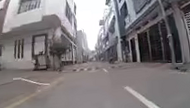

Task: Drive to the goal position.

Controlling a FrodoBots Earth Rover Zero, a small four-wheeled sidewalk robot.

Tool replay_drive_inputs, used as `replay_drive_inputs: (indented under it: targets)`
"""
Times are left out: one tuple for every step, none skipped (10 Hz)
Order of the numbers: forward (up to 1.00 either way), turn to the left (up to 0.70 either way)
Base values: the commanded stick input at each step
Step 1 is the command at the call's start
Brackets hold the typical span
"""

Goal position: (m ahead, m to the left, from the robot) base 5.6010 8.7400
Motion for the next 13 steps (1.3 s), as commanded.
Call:
replay_drive_inputs:
  targets:
    - [0.85,0.00]
    - [0.85,0.00]
    - [0.85,0.00]
    - [0.85,0.00]
    - [0.85,0.00]
    - [0.85,0.00]
    - [0.85,0.00]
    - [0.85,0.00]
    - [0.85,0.00]
    - [0.85,0.00]
    - [0.85,0.00]
    - [0.85,0.00]
    - [0.85,0.00]
